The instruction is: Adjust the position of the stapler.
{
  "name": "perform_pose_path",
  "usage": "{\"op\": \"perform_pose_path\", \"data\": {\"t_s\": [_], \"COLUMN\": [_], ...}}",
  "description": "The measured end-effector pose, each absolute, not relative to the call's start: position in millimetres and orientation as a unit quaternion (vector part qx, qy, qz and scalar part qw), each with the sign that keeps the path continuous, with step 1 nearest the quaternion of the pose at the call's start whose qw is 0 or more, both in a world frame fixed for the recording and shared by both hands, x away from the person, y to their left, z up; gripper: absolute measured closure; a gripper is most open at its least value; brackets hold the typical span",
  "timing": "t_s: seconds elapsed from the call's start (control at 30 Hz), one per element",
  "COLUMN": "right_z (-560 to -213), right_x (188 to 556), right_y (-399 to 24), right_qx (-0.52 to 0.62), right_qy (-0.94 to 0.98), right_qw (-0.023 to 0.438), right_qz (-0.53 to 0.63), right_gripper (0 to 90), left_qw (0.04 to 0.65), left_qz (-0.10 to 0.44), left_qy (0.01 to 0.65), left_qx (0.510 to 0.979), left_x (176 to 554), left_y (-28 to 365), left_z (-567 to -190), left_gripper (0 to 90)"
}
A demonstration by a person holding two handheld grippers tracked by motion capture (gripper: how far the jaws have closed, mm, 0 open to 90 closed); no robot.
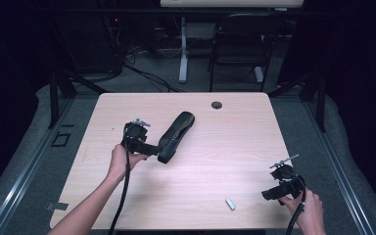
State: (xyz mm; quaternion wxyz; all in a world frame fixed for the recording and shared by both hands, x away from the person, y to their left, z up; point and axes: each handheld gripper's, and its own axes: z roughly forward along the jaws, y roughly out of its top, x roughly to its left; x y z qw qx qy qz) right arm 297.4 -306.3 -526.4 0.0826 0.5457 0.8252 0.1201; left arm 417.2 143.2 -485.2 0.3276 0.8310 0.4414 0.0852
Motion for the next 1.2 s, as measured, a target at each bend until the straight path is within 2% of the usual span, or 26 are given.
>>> {"op": "perform_pose_path", "data": {"t_s": [0.43,0.47,0.63,0.77,1.2], "right_z": [-524,-524,-524,-525,-526], "right_x": [296,296,296,296,296], "right_y": [-308,-308,-308,-308,-305], "right_qx": [0.549,0.549,0.554,0.555,0.554], "right_qy": [0.821,0.82,0.817,0.816,0.817], "right_qw": [0.096,0.1,0.109,0.11,0.11], "right_qz": [0.126,0.126,0.12,0.118,0.114], "right_gripper": [13.8,14.2,16.5,18.7,22.8], "left_qw": [0.296,0.289,0.284,0.27,0.241], "left_qz": [0.09,0.088,0.089,0.116,0.12], "left_qy": [0.442,0.439,0.44,0.433,0.444], "left_qx": [0.842,0.846,0.847,0.852,0.855], "left_x": [451,455,457,452,454], "left_y": [107,104,101,96,91], "left_z": [-491,-493,-496,-496,-498], "left_gripper": [38.7,43.0,52.6,53.4,55.0]}}
